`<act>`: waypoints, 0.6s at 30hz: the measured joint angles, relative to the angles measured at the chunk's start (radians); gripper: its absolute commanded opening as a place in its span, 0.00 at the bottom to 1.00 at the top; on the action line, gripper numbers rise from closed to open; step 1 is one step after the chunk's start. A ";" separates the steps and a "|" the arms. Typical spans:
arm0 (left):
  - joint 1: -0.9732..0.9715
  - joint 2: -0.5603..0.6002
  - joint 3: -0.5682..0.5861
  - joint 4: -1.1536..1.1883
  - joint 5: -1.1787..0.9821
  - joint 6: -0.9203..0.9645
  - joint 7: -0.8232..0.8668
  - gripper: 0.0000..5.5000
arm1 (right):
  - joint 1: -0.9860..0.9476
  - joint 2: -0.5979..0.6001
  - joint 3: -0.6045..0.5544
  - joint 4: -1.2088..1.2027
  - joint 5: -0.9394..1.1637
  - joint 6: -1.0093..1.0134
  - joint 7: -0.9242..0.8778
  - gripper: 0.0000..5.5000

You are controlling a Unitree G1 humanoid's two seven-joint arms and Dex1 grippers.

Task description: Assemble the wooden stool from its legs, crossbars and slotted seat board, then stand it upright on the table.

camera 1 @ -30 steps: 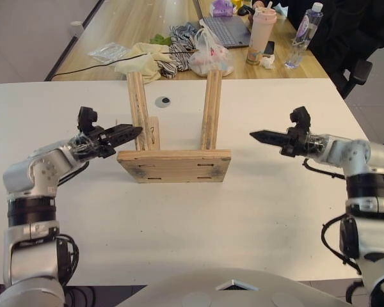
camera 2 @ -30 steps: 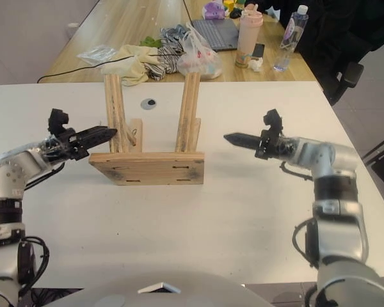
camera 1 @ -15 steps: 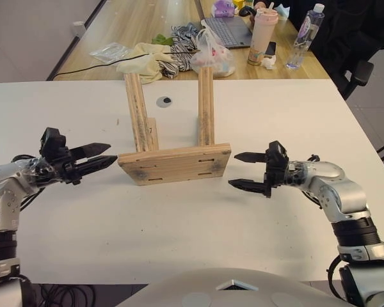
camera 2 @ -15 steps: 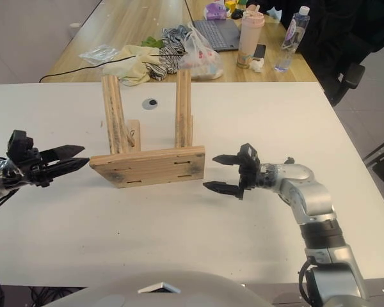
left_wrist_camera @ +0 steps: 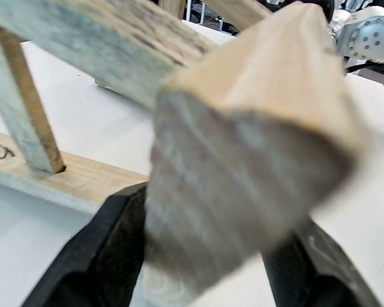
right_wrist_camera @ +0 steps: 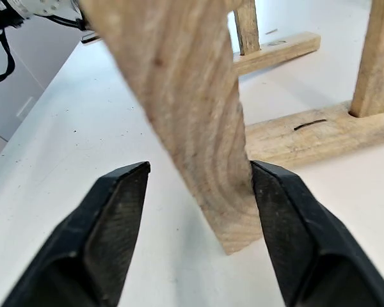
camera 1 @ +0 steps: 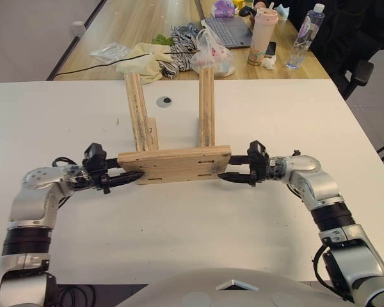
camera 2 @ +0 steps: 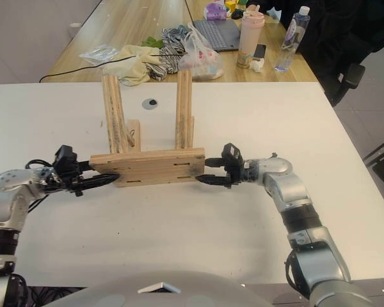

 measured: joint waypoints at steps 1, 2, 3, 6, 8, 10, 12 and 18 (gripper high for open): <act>-0.006 0.000 -0.007 0.005 0.000 0.000 -0.008 0.42 | -0.009 -0.001 0.000 0.009 -0.010 -0.002 0.003 0.40; -0.008 -0.001 -0.011 0.006 -0.002 0.006 -0.018 0.41 | -0.016 -0.001 -0.001 0.013 -0.011 0.002 0.003 0.38; -0.010 -0.001 -0.017 0.005 -0.007 0.023 -0.030 0.40 | -0.021 0.000 -0.004 0.014 -0.008 0.015 0.004 0.35; -0.031 0.008 -0.016 -0.012 -0.044 0.126 -0.042 0.40 | -0.034 -0.001 -0.024 0.006 0.024 0.123 0.025 0.35; -0.049 0.011 0.009 -0.034 -0.096 0.210 -0.038 0.40 | -0.043 -0.005 -0.069 -0.034 0.081 0.246 0.032 0.35; -0.063 0.011 0.040 -0.052 -0.151 0.286 -0.028 0.40 | -0.049 -0.011 -0.108 -0.079 0.138 0.353 0.030 0.35; -0.072 0.011 0.093 -0.104 -0.235 0.416 0.014 0.40 | -0.054 -0.040 -0.170 -0.137 0.229 0.495 0.015 0.35; -0.099 -0.054 0.296 -0.213 -0.593 0.778 0.294 0.39 | -0.066 -0.011 -0.423 -0.210 0.600 0.873 -0.192 0.32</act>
